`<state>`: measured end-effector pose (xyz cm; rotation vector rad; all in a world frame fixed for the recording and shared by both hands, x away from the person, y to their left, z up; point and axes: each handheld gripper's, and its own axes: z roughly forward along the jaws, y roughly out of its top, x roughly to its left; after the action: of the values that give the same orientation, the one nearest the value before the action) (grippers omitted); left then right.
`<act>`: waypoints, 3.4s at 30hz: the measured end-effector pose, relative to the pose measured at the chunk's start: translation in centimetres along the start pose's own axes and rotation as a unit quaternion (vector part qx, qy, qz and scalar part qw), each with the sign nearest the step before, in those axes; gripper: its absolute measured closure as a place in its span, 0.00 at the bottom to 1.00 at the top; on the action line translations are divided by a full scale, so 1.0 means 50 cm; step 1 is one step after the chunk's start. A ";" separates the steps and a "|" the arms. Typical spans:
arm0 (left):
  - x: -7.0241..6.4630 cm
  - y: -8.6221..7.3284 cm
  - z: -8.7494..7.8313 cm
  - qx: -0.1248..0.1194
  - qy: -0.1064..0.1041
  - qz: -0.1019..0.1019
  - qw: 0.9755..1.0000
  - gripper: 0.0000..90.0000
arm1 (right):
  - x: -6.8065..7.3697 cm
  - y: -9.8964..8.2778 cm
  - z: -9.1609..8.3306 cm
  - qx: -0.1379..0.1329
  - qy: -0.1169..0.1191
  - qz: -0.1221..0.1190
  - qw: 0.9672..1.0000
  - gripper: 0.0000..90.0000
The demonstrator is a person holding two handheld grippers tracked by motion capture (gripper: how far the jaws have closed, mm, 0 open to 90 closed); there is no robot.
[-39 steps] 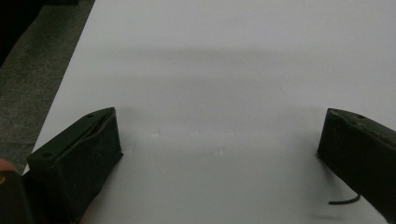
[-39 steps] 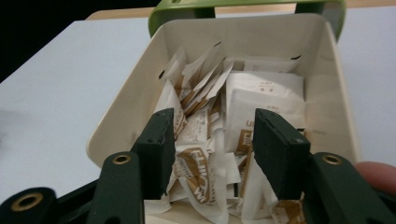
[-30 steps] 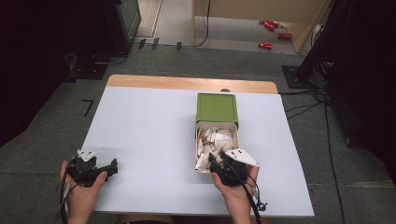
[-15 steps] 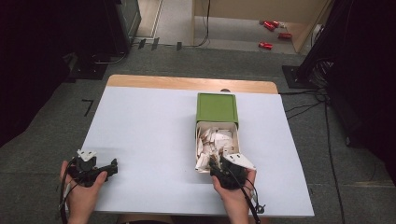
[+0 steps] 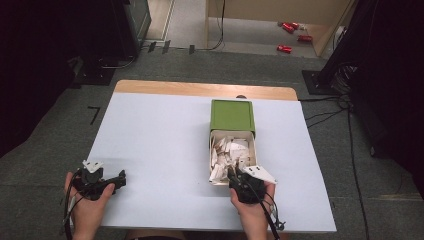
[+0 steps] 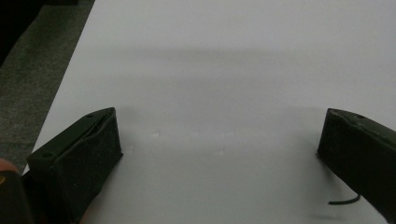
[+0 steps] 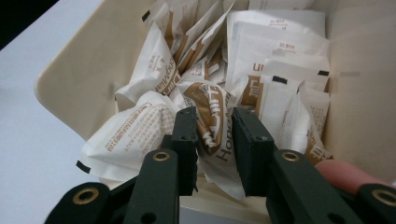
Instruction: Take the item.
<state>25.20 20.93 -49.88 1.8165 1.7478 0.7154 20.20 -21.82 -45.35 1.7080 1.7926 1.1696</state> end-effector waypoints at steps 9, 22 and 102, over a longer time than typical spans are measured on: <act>0.000 0.000 0.000 0.000 0.000 0.000 1.000 0.00 | 0.000 0.032 -0.026 -0.020 0.005 -0.007 1.000 0.81; 0.000 0.000 0.000 0.001 0.000 0.001 1.000 0.00 | -0.014 0.083 -0.059 -0.039 0.001 -0.009 0.999 0.81; -0.001 -0.001 0.000 -0.002 0.001 -0.001 1.000 0.00 | -0.320 0.006 -0.056 0.008 -0.123 0.065 0.990 0.81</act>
<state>25.17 20.89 -49.90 1.8132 1.7477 0.7194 21.00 -37.89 -47.62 1.9111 1.5666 0.9472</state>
